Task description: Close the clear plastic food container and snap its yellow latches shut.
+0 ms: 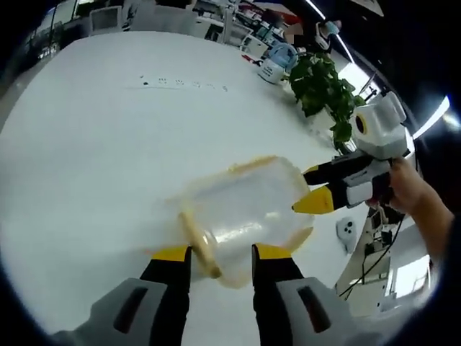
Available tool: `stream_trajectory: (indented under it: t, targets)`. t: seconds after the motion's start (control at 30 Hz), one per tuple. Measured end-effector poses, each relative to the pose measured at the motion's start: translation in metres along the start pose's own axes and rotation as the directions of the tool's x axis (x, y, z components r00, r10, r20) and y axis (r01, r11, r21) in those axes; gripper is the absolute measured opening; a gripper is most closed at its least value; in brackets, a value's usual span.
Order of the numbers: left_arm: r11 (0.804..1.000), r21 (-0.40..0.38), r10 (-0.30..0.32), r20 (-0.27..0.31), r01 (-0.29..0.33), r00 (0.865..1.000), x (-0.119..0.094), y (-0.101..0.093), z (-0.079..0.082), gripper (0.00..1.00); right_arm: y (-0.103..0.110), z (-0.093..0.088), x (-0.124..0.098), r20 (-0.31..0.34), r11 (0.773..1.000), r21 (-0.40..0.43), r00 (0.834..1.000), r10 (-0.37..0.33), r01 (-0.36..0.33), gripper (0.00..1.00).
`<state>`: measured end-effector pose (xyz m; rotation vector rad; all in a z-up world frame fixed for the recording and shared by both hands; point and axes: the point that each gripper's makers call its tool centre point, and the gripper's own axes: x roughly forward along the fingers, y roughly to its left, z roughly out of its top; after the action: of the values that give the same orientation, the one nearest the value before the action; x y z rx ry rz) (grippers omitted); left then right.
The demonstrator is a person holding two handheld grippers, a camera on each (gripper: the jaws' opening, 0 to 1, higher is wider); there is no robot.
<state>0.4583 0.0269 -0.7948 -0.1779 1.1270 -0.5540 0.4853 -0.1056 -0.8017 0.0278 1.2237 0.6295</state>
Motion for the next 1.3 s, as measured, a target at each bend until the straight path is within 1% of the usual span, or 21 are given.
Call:
stream_trajectory:
  t: [0.1, 0.2, 0.23, 0.27, 0.33, 0.37, 0.4, 0.43, 0.5, 0.57, 0.7, 0.73, 0.87, 0.9, 0.93, 0.97, 1.0, 1.03, 1.07, 1.13, 1.3]
  targets:
    - [0.999, 0.033, 0.005, -0.014, -0.005, 1.000, 0.000, -0.002, 0.000, 0.31, 0.001, 0.000, 0.000, 0.003, 1.000, -0.004, 1.000, -0.008, 0.008, 0.48]
    - [0.999, 0.047, 0.009, -0.015, -0.008, 1.000, 0.002, -0.002, 0.001, 0.29, 0.002, 0.000, 0.000, 0.002, 1.000, -0.002, 1.000, -0.012, 0.012, 0.46]
    - [0.999, 0.045, 0.028, -0.008, -0.028, 1.000, 0.003, -0.003, 0.000, 0.29, 0.002, 0.000, 0.001, 0.003, 1.000, 0.002, 1.000, -0.018, 0.018, 0.46]
    - [0.998, 0.054, 0.012, -0.018, -0.011, 1.000, 0.002, -0.002, -0.001, 0.29, 0.002, 0.000, 0.001, 0.005, 1.000, 0.003, 1.000, -0.018, 0.018, 0.45]
    - [0.998, 0.063, 0.006, -0.022, -0.005, 1.000, 0.002, -0.001, 0.000, 0.27, 0.002, -0.001, 0.000, 0.006, 1.000, 0.006, 1.000, -0.019, 0.019, 0.44]
    - [0.999, 0.050, 0.010, -0.044, -0.008, 0.999, 0.003, 0.002, -0.002, 0.26, 0.015, -0.018, -0.001, -0.076, 0.984, 0.179, 0.997, 0.007, 0.006, 0.41]
    - [0.999, 0.043, 0.005, -0.031, -0.003, 1.000, 0.006, 0.001, 0.002, 0.26, 0.004, -0.008, 0.007, -0.022, 0.999, 0.031, 0.999, -0.025, 0.025, 0.41]
    - [0.998, 0.064, 0.006, -0.053, -0.003, 0.999, 0.007, -0.001, 0.000, 0.25, 0.007, -0.009, 0.008, -0.031, 0.998, 0.052, 0.999, -0.030, 0.032, 0.41]
    - [0.998, 0.068, 0.008, -0.066, -0.004, 0.998, 0.006, -0.001, 0.001, 0.24, 0.005, -0.008, 0.008, -0.028, 0.997, 0.065, 0.999, -0.029, 0.031, 0.41]
    - [0.997, 0.082, 0.007, -0.066, -0.001, 0.998, 0.007, -0.001, 0.000, 0.24, 0.005, -0.009, 0.007, -0.031, 0.996, 0.077, 0.999, -0.037, 0.040, 0.40]
    - [0.998, 0.055, -0.003, -0.063, 0.006, 0.998, 0.006, 0.003, 0.004, 0.21, 0.006, -0.009, 0.006, -0.038, 0.993, 0.101, 0.998, -0.051, 0.055, 0.40]
    - [0.998, 0.057, -0.005, -0.061, 0.008, 0.998, 0.006, 0.003, 0.005, 0.21, 0.006, -0.008, 0.007, -0.042, 0.994, 0.096, 0.998, -0.056, 0.060, 0.40]
    - [0.998, 0.067, -0.006, -0.055, 0.010, 0.998, 0.003, 0.003, 0.005, 0.21, 0.005, -0.009, 0.005, -0.044, 0.990, 0.121, 0.997, -0.062, 0.067, 0.40]
    - [0.998, 0.062, -0.027, -0.050, 0.030, 0.998, 0.005, 0.006, 0.002, 0.21, 0.007, -0.011, 0.003, -0.032, 0.990, 0.127, 0.997, -0.064, 0.068, 0.40]
    - [0.998, 0.010, -0.054, -0.041, 0.054, 0.998, 0.005, 0.006, -0.001, 0.21, 0.007, -0.011, 0.003, -0.031, 0.990, 0.129, 0.998, -0.062, 0.066, 0.40]
    - [0.999, 0.008, -0.034, -0.024, 0.035, 0.999, -0.001, 0.011, -0.001, 0.20, 0.007, -0.011, 0.002, -0.017, 0.988, 0.135, 0.997, -0.069, 0.071, 0.40]
    - [0.997, 0.060, -0.034, -0.063, 0.038, 0.997, -0.004, 0.008, -0.001, 0.20, 0.007, -0.012, 0.002, -0.028, 0.987, 0.145, 0.997, -0.066, 0.069, 0.40]
    - [0.995, 0.102, -0.003, -0.085, 0.012, 0.996, -0.008, 0.009, -0.002, 0.20, 0.009, -0.011, 0.001, -0.026, 0.987, 0.141, 0.997, -0.072, 0.075, 0.40]
    - [0.996, 0.091, -0.001, -0.089, 0.009, 0.996, -0.003, 0.004, 0.002, 0.20, 0.008, -0.010, 0.002, -0.025, 0.987, 0.141, 0.997, -0.074, 0.077, 0.40]
    - [0.997, 0.072, -0.016, -0.091, 0.023, 0.996, -0.003, 0.006, 0.002, 0.20, 0.006, -0.010, 0.001, -0.017, 0.987, 0.145, 0.997, -0.070, 0.071, 0.40]
    - [0.996, 0.079, -0.026, -0.087, 0.033, 0.996, -0.004, 0.005, 0.003, 0.20, 0.009, -0.011, -0.001, -0.013, 0.985, 0.153, 0.997, -0.076, 0.077, 0.40]
